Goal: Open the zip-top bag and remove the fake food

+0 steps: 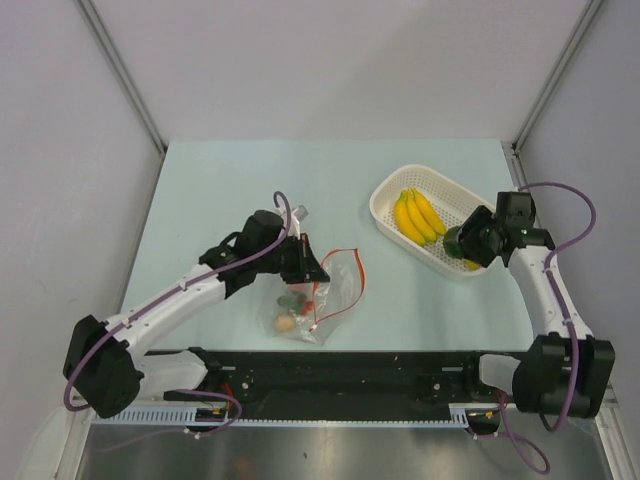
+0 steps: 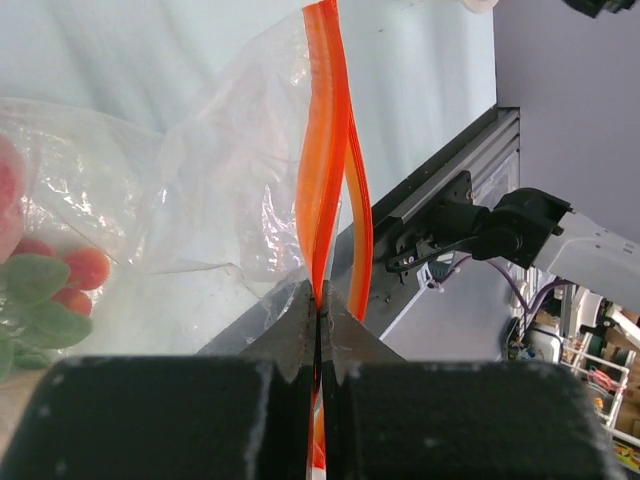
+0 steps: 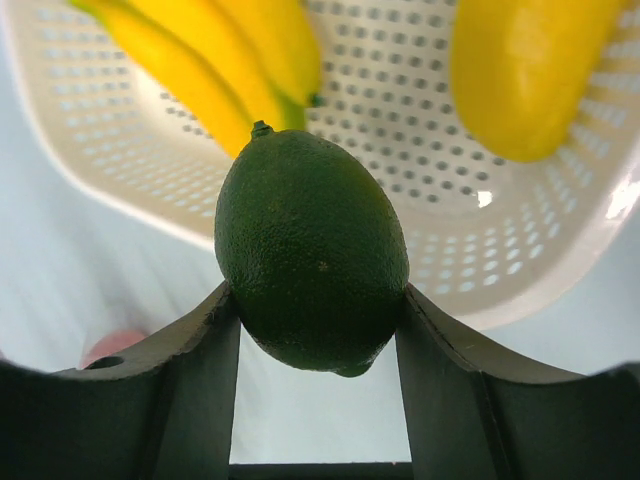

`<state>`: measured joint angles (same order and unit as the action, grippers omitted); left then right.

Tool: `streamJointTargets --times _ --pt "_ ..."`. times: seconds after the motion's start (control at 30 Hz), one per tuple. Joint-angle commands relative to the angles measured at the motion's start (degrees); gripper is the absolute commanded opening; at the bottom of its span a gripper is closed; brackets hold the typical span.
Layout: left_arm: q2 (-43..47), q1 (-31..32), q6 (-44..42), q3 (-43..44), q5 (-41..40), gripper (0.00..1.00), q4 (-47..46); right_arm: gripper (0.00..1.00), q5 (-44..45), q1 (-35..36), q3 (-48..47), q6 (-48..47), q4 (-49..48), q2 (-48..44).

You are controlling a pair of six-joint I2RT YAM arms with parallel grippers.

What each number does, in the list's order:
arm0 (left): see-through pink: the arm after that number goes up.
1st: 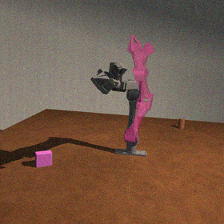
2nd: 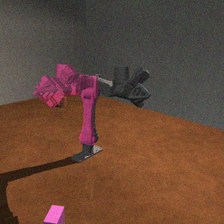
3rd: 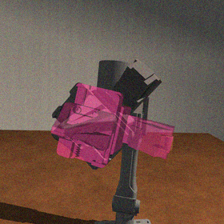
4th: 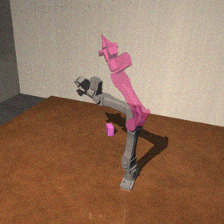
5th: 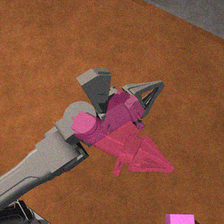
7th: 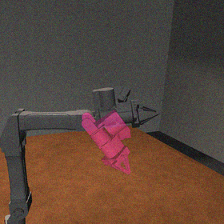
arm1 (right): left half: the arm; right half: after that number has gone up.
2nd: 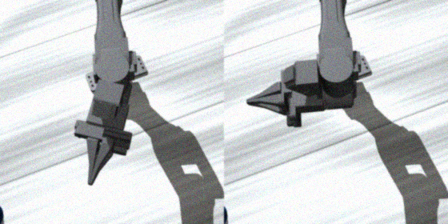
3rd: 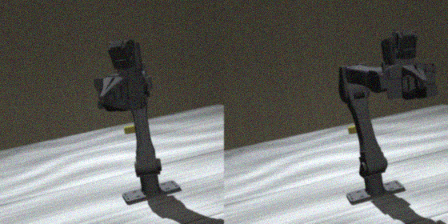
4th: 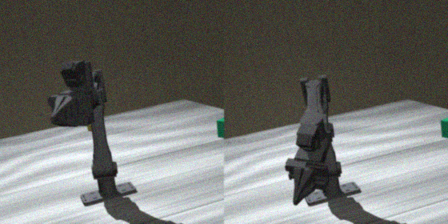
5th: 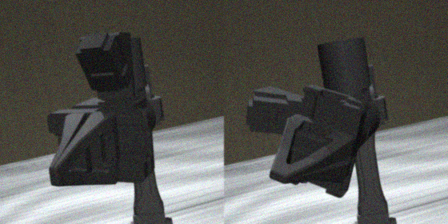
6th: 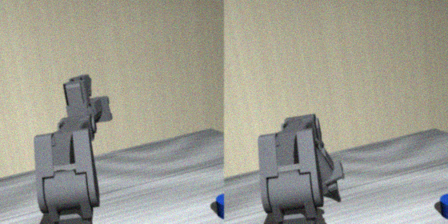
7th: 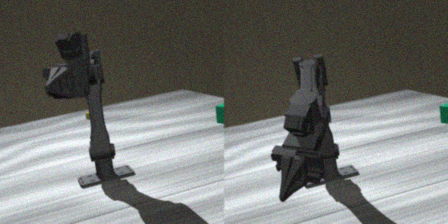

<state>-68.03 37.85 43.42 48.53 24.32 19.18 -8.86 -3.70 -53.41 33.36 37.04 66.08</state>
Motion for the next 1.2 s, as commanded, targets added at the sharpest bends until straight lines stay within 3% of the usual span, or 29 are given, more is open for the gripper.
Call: streamJointTargets --times 0.0,0.13,0.23,0.53,0.7,1.0,1.17 --pt "0.1 -0.2 -4.9 5.1 0.2 0.0 3.0 0.0 -0.6 -3.5 -3.2 -2.4 3.4 5.5" --pt "-0.4 -0.2 -5.5 6.3 0.7 0.0 3.8 0.0 -0.8 -4.0 -4.4 -4.2 3.7 9.4" --pt "-0.3 -0.2 -5.4 6.4 0.2 0.0 3.6 0.06 1.0 -4.1 -4.4 -5.3 3.8 11.3" --pt "-0.3 -0.2 -1.9 5.2 1.4 0.0 0.9 0.64 1.3 -4.3 -5.7 -8.0 3.6 14.9" --pt "0.0 -0.2 0.2 4.5 2.1 0.0 -0.4 0.81 2.1 -3.7 -6.0 -9.3 5.4 13.5" --pt "2.1 -0.1 4.6 2.4 1.8 0.0 -3.4 0.84 3.2 2.2 -6.1 -10.4 9.5 4.6" --pt "2.3 0.2 6.8 2.5 2.0 0.0 -4.5 0.77 1.5 12.7 -6.0 -8.7 9.2 -1.1"
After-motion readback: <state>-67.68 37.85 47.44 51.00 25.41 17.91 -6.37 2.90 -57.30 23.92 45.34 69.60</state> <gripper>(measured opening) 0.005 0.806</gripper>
